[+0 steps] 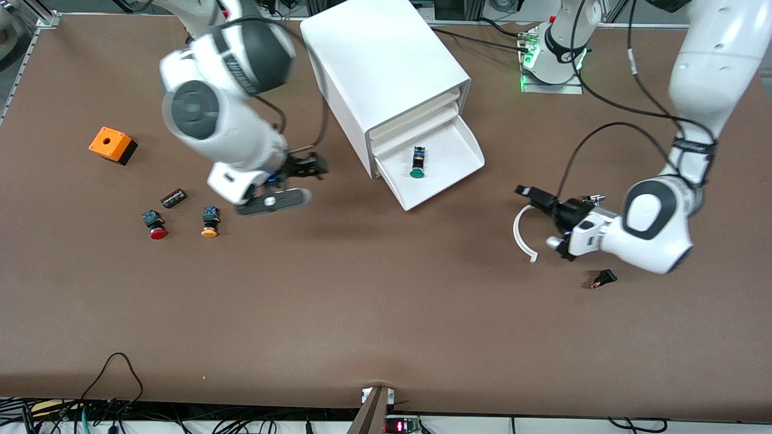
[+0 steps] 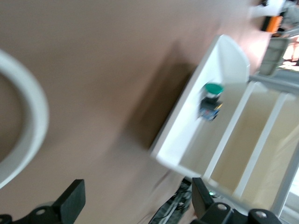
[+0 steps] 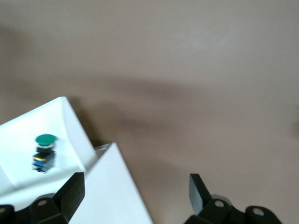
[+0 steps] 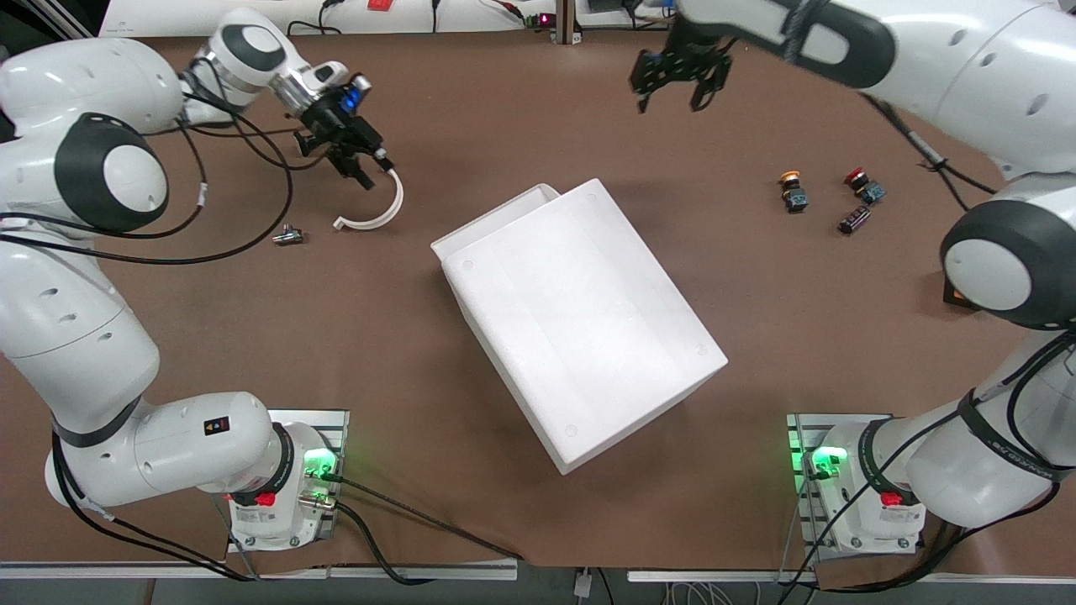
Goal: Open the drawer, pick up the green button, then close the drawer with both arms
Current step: 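Reach the right gripper over the open drawer while the left gripper withdraws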
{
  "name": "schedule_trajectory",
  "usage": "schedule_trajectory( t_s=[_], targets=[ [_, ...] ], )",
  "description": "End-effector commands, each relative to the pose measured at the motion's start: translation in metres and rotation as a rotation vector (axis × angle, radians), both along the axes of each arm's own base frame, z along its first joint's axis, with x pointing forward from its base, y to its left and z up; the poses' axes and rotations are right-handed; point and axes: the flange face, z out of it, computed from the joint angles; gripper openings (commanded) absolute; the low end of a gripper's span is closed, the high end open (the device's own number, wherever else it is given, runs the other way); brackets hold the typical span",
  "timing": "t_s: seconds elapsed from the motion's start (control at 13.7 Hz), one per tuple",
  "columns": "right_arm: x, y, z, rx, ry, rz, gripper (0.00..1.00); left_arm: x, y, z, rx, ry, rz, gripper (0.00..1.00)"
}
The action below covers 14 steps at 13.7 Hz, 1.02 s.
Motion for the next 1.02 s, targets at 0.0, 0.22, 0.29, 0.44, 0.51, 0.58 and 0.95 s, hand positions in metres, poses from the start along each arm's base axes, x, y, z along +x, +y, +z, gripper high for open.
schedule_trajectory(
  t_s=[0.0, 0.22, 0.29, 0.44, 0.51, 0.58, 0.95],
  targets=[
    [-0.005, 0.07, -0.017, -0.014, -0.015, -0.087, 0.99, 0.01, 0.047, 0.038, 0.092, -0.048, -0.021, 1.0],
    [-0.006, 0.133, -0.039, -0.01, -0.067, -0.109, 0.99, 0.013, 0.066, 0.113, 0.287, -0.181, -0.06, 1.0],
    [-0.005, 0.145, -0.045, 0.001, -0.088, -0.099, 0.99, 0.017, 0.073, 0.13, 0.351, -0.224, -0.073, 1.0],
    [-0.011, 0.168, -0.059, 0.031, -0.134, -0.086, 0.99, 0.019, 0.074, 0.161, 0.462, -0.296, -0.117, 1.0],
    [-0.018, 0.177, -0.068, 0.018, -0.15, -0.083, 0.99, 0.023, 0.07, 0.173, 0.514, -0.344, -0.134, 1.0],
    [-0.026, 0.186, -0.075, 0.006, -0.153, -0.075, 0.99, 0.027, 0.058, 0.184, 0.529, -0.399, -0.149, 1.0],
    [-0.061, 0.221, -0.114, -0.052, -0.157, -0.105, 0.99, 0.043, 0.041, 0.224, 0.631, -0.556, -0.198, 1.0]
  ],
)
